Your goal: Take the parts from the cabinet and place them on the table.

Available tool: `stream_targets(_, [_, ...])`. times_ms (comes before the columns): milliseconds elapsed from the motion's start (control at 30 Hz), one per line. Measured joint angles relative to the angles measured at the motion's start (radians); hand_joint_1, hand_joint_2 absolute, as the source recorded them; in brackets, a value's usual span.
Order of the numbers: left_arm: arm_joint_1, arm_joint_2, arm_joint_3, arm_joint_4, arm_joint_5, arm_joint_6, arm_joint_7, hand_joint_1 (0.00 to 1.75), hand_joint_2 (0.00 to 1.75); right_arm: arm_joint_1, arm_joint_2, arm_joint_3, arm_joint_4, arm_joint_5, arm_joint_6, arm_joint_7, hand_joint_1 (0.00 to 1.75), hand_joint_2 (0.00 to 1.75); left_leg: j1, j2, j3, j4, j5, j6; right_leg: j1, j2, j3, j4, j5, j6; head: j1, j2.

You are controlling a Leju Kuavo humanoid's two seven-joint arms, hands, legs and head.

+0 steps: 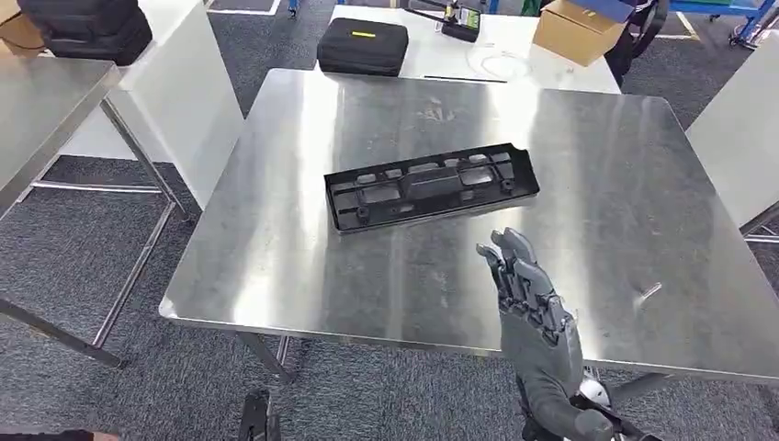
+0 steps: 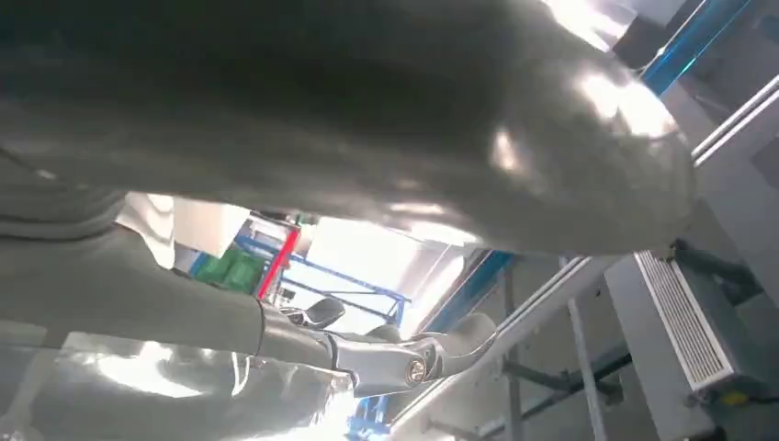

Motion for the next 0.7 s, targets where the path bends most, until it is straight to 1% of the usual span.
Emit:
stream_targets(33, [0.000,0.001,0.000,0.000,0.001,0.000,0.000,0.00,0.00,-0.003,0.002,0.005,0.001,0.000,-0.003,0.002,0.00,0.00,-0.001,-0.002,0.000,0.000,0.001,-0.001,0.000,0.000,0.029,-0.048,0.021,0.007,0.000,0.000])
stream_targets(67, [0.000,0.001,0.000,0.000,0.002,0.000,0.000,0.00,0.00,-0.006,0.003,0.009,0.001,0.000,-0.006,0.001,0.00,0.00,-0.001,-0.004,0.001,0.001,0.002,-0.002,0.000,0.000,0.082,-0.144,0.058,0.015,0.000,0.000])
stream_targets(100, [-0.001,0.001,0.000,0.000,0.004,0.000,0.000,0.00,0.00,-0.011,0.005,0.013,0.002,0.000,-0.007,0.001,0.00,0.00,-0.001,-0.005,0.001,0.003,0.003,-0.004,0.000,0.000,0.138,-0.249,0.093,0.018,0.000,0.000])
stream_targets(133, [-0.001,0.001,0.000,0.000,0.004,0.001,0.000,0.00,0.00,-0.017,0.007,0.016,0.002,-0.001,-0.007,0.002,0.00,0.00,-0.003,-0.005,-0.002,0.006,0.004,-0.007,0.001,0.000,0.177,-0.325,0.106,0.012,0.000,0.000])
stream_targets(167, [-0.001,0.002,0.000,0.000,0.006,0.004,0.000,0.00,0.00,-0.020,0.009,0.019,0.002,-0.003,-0.008,0.003,0.00,0.00,-0.011,-0.006,-0.005,0.011,0.002,-0.012,0.010,0.001,0.181,-0.330,0.112,0.000,-0.001,0.000])
stream_targets(267, [-0.001,0.004,0.000,0.000,0.016,0.010,0.000,0.00,0.00,-0.037,0.016,0.021,0.007,-0.015,-0.005,0.021,0.00,0.00,-0.008,-0.004,-0.009,0.009,0.012,-0.027,0.013,0.002,0.175,-0.328,0.122,-0.016,-0.002,0.000])
stream_targets(300, [-0.002,0.006,0.001,0.000,0.016,0.011,0.000,0.00,0.00,-0.049,0.021,0.025,0.010,-0.020,-0.001,0.028,0.00,0.00,-0.006,-0.005,-0.014,0.015,0.006,-0.032,-0.006,0.002,0.175,-0.334,0.129,-0.027,-0.001,0.000])
stream_targets(333, [-0.002,0.006,0.001,-0.001,0.018,0.012,-0.001,0.00,0.00,-0.063,0.026,0.028,0.011,-0.025,0.004,0.034,0.00,0.00,-0.004,-0.005,-0.021,0.037,-0.019,-0.042,-0.006,0.001,0.173,-0.334,0.132,-0.032,-0.002,0.000])
stream_targets(367, [-0.002,0.008,0.001,-0.001,0.021,0.012,-0.001,0.00,0.00,-0.074,0.031,0.030,0.014,-0.029,0.008,0.040,0.00,0.00,0.000,-0.005,-0.041,0.089,-0.061,-0.048,-0.007,0.000,0.170,-0.334,0.136,-0.038,-0.004,0.000])
stream_targets(400, [-0.002,0.010,0.001,-0.001,0.027,0.013,-0.001,0.00,0.00,-0.083,0.036,0.032,0.017,-0.032,0.013,0.047,0.00,0.00,0.004,-0.005,-0.073,0.166,-0.105,-0.055,-0.007,-0.001,0.165,-0.334,0.139,-0.041,-0.003,0.000])
stream_targets(433, [-0.002,0.013,0.001,-0.001,0.028,0.013,-0.001,0.00,0.00,-0.093,0.038,0.034,0.022,-0.038,0.014,0.052,0.00,0.00,0.010,-0.005,-0.112,0.256,-0.147,-0.063,-0.006,-0.003,0.159,-0.333,0.142,-0.043,-0.004,0.000])
stream_targets(467, [-0.001,0.015,0.001,-0.001,0.030,0.013,-0.001,0.00,0.00,-0.103,0.039,0.035,0.028,-0.042,0.016,0.056,0.00,0.00,0.015,-0.005,-0.135,0.316,-0.167,-0.068,-0.007,-0.003,0.154,-0.333,0.145,-0.038,-0.003,0.000])
stream_targets(500, [-0.001,0.018,0.002,-0.001,0.033,0.013,-0.001,0.00,0.00,-0.113,0.039,0.035,0.036,-0.045,0.018,0.058,0.00,0.00,0.019,-0.005,-0.133,0.324,-0.162,-0.071,-0.008,-0.003,0.150,-0.333,0.148,-0.034,-0.003,0.000])
stream_targets(533, [-0.002,0.019,0.002,-0.001,0.035,0.013,-0.001,0.00,0.00,-0.121,0.040,0.035,0.041,-0.048,0.019,0.060,0.00,0.00,0.023,-0.004,-0.108,0.285,-0.137,-0.073,-0.010,-0.003,0.147,-0.331,0.150,-0.031,-0.003,0.000])
stream_targets(567, [-0.002,0.021,0.003,-0.002,0.035,0.013,-0.001,0.00,0.00,-0.128,0.040,0.035,0.046,-0.049,0.021,0.061,0.00,0.00,0.028,-0.004,-0.063,0.211,-0.101,-0.076,-0.014,-0.003,0.146,-0.330,0.151,-0.028,-0.003,0.000])
stream_targets(600, [-0.003,0.023,0.003,-0.003,0.035,0.011,-0.001,0.00,0.00,-0.136,0.041,0.035,0.052,-0.050,0.022,0.061,0.00,0.00,0.032,-0.003,-0.003,0.110,-0.060,-0.079,-0.017,-0.003,0.146,-0.328,0.152,-0.025,-0.003,0.000])
stream_targets(633, [-0.006,0.024,0.003,-0.003,0.035,0.010,-0.001,0.00,0.00,-0.144,0.041,0.035,0.055,-0.052,0.022,0.061,0.00,0.00,0.038,-0.004,0.042,0.027,-0.046,-0.084,-0.015,-0.003,0.145,-0.324,0.153,-0.023,-0.003,0.000])
stream_targets(667, [-0.008,0.025,0.003,-0.003,0.035,0.008,-0.001,0.00,0.00,-0.153,0.042,0.035,0.059,-0.052,0.023,0.061,0.00,0.00,0.028,-0.011,0.045,0.018,-0.051,-0.078,-0.006,-0.003,0.138,-0.320,0.155,-0.013,-0.003,0.000])
stream_targets(700, [-0.009,0.026,0.003,-0.003,0.035,0.008,-0.001,0.00,0.00,-0.159,0.042,0.035,0.062,-0.052,0.022,0.063,0.00,0.00,0.026,-0.011,0.036,0.021,-0.046,-0.068,-0.006,-0.003,0.134,-0.322,0.161,-0.005,0.000,0.000])
